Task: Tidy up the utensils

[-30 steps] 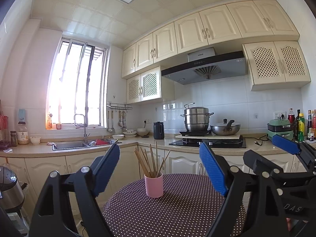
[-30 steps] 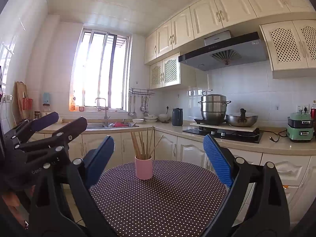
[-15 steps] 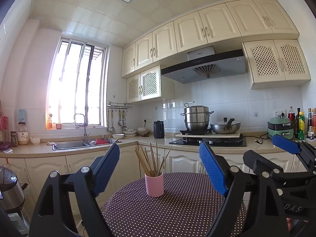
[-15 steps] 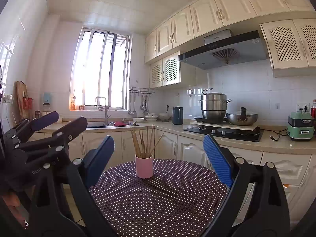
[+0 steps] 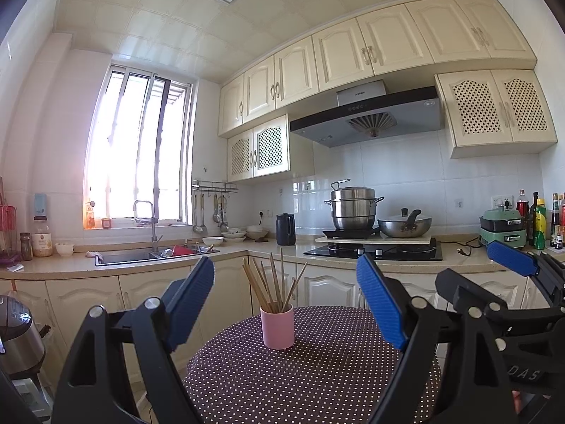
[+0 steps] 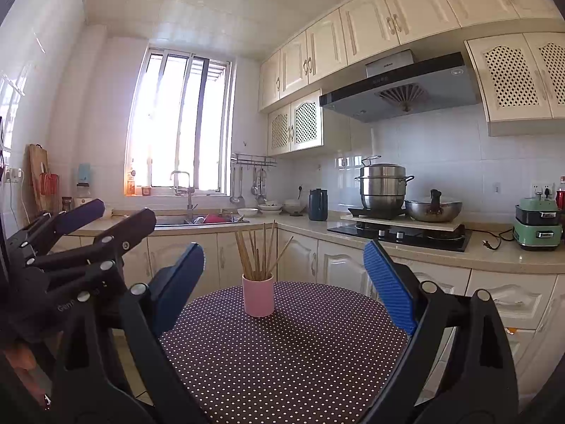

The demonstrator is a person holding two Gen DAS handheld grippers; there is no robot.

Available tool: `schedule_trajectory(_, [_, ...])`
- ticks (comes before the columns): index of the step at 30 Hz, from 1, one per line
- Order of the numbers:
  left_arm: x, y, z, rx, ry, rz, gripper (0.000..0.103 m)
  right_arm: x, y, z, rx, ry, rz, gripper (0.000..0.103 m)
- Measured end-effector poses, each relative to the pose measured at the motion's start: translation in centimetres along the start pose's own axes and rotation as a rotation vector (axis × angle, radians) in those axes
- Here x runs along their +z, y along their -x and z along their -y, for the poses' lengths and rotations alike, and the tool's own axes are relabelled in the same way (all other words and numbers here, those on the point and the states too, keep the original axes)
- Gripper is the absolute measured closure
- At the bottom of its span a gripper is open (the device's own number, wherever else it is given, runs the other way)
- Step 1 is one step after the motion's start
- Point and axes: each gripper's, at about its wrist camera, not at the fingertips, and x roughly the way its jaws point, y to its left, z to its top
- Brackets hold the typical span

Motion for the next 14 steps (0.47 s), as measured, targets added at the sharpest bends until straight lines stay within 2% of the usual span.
schedule_trajectory(9, [-1.1,-0.8,-0.1,0.026,-0.012,-0.02,0.022,-1.3,-1.2,-0.1,0.004,-0.001,-0.026,0.011])
schedule_trajectory(14, [-3.6,-3.8,-0.6,0.039,-0.006,-0.121,0.022,-3.9,-4.6,0.1,0.018,-0.014,-0.113,0.011])
